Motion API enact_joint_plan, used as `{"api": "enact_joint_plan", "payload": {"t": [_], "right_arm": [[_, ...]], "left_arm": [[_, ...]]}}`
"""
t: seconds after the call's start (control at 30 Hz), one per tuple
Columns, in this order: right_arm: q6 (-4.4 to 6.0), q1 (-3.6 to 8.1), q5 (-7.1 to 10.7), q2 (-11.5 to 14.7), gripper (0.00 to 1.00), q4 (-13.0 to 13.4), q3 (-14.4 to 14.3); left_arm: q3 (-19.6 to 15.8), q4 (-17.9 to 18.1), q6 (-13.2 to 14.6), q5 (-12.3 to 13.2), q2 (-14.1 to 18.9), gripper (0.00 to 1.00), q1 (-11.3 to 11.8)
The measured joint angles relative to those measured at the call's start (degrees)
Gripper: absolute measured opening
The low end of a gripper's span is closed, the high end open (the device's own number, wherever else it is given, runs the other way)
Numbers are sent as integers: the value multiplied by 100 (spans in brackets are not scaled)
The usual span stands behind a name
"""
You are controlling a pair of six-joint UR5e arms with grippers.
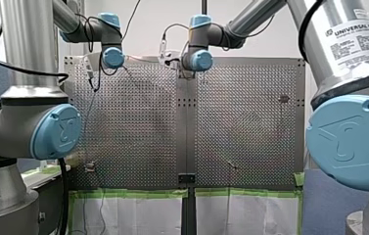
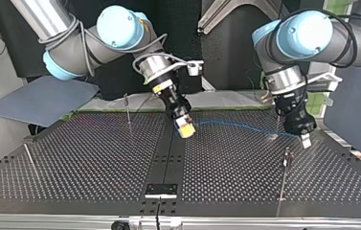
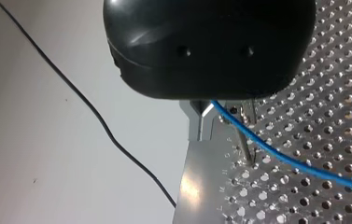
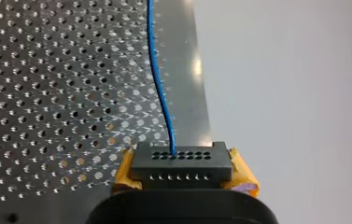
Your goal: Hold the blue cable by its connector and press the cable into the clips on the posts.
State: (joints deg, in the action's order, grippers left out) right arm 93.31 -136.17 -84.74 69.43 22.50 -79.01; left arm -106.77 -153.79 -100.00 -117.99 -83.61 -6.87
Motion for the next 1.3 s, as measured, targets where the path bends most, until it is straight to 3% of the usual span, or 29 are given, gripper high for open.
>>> {"api": "enact_joint_plan", "payload": {"t": [0.47,0.7,1.3], "right_arm": [[5,-18,-57,-345,0,-22,300],[2,-38,-142,-422,0,-12,332],[2,-139,-134,-458,0,-24,675]], "left_arm": [[241,128,-84,339,-490,0,285],[322,135,-189,477,-508,0,429],[342,207,-367,856,-517,0,778]]}}
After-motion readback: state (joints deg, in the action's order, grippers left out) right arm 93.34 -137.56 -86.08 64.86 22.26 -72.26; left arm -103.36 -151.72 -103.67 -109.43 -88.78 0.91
